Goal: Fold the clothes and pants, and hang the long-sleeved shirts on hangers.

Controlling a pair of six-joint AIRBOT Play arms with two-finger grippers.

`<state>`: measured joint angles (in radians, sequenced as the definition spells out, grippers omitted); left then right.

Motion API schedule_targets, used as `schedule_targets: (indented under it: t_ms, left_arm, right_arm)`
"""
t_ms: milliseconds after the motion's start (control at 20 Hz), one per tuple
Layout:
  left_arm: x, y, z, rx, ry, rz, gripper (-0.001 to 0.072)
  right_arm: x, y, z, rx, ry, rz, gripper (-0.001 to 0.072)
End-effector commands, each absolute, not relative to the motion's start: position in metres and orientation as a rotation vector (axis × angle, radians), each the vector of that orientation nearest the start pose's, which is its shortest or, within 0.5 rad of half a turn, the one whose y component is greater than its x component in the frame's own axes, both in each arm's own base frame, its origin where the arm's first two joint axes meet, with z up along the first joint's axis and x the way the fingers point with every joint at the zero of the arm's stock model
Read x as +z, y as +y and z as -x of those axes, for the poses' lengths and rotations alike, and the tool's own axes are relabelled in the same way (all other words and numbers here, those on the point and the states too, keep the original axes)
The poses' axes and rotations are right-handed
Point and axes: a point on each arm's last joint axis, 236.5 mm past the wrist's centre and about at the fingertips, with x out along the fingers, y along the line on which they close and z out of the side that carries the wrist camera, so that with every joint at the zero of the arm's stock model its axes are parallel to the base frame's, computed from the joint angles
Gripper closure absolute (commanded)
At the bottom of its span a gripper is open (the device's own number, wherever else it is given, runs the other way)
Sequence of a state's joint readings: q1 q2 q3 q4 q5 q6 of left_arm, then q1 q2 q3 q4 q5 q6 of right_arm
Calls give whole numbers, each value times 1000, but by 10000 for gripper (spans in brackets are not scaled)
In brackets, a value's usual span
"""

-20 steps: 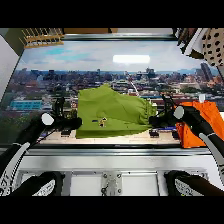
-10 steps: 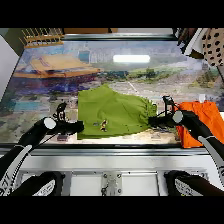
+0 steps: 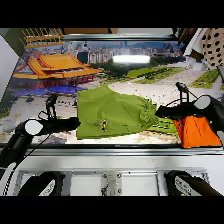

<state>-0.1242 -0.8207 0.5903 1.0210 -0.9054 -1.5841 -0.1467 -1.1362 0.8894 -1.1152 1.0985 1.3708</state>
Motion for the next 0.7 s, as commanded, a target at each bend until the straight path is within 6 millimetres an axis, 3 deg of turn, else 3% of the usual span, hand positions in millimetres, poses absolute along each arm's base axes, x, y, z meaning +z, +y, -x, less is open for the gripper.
schedule_targets:
  t_ms: [0,50,300,450,650]
  left_arm:
    - [29,-135,-282,-320,1069,492,701]
    - [33,-135,-283,-322,1061,493,702]
    - [32,-146,-296,-335,1096,548,701]
    - [31,-152,-311,-342,1120,537,701]
    - [27,-192,-321,-424,1161,478,702]
  right_arm:
    - [-13,19,-349,258,1233,-541,56]
    - [-22,13,-353,266,1235,-608,-8]
    - [-87,5,-368,330,1308,-792,-8]
    - [-105,21,-371,417,1362,-816,-8]
    - [-108,60,-381,500,1370,-862,-8]
